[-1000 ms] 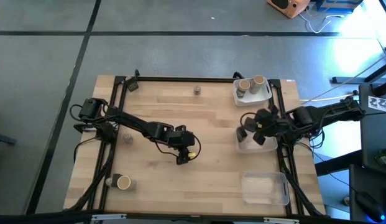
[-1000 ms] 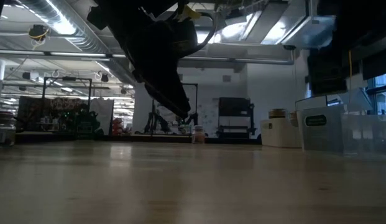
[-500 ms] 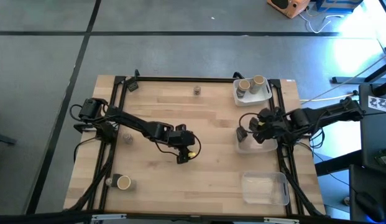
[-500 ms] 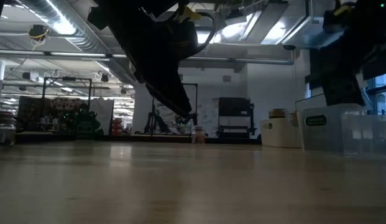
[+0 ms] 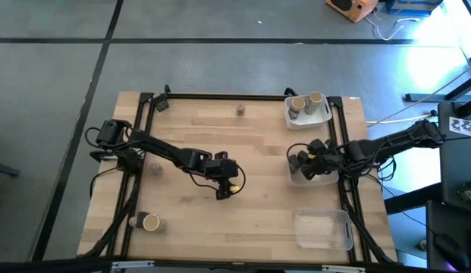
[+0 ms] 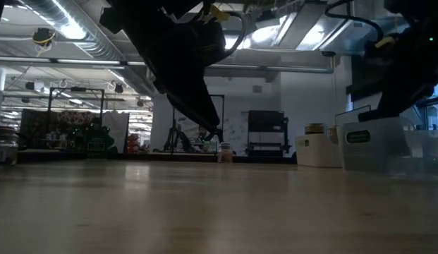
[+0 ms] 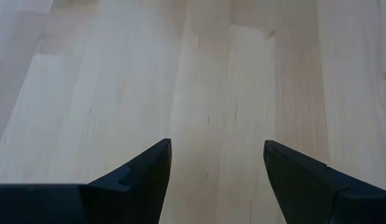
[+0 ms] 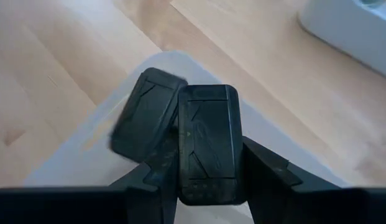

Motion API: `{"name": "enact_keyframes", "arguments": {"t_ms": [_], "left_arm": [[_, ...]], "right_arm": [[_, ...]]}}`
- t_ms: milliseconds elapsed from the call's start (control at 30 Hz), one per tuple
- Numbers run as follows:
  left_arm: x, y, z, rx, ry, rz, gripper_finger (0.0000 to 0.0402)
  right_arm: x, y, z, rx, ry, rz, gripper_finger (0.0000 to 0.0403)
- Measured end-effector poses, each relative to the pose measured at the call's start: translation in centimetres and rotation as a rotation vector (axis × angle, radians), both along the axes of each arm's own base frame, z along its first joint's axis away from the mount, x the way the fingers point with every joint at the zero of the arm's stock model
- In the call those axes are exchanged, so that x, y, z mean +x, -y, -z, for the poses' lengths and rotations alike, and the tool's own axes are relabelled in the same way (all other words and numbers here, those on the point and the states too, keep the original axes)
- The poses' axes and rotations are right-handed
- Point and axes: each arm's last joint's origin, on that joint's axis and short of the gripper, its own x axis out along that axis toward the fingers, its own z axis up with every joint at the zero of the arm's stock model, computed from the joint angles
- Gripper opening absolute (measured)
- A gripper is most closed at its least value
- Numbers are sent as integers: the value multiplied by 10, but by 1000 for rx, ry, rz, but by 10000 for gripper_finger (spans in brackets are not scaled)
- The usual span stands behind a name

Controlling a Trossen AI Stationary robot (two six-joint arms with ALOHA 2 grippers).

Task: Sort spices by type
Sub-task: Put the top right black seasoning container into the top transparent bin

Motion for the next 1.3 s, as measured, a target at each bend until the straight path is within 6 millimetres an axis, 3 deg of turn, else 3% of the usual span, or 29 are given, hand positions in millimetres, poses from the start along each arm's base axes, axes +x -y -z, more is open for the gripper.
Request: {"name": "enact_keyframes", "arguments": {"t_ms": [433, 833, 1300], "left_arm": [[0, 0, 0, 0, 1, 0, 239], [0, 0, 0, 1, 1, 3, 239], [0, 0, 0, 11, 0, 14, 239]], "right_arm": [[0, 1, 25, 12, 65, 91, 143], [3, 0, 26, 12, 97, 84, 144], [5, -1, 18, 33, 96, 54, 238]]}}
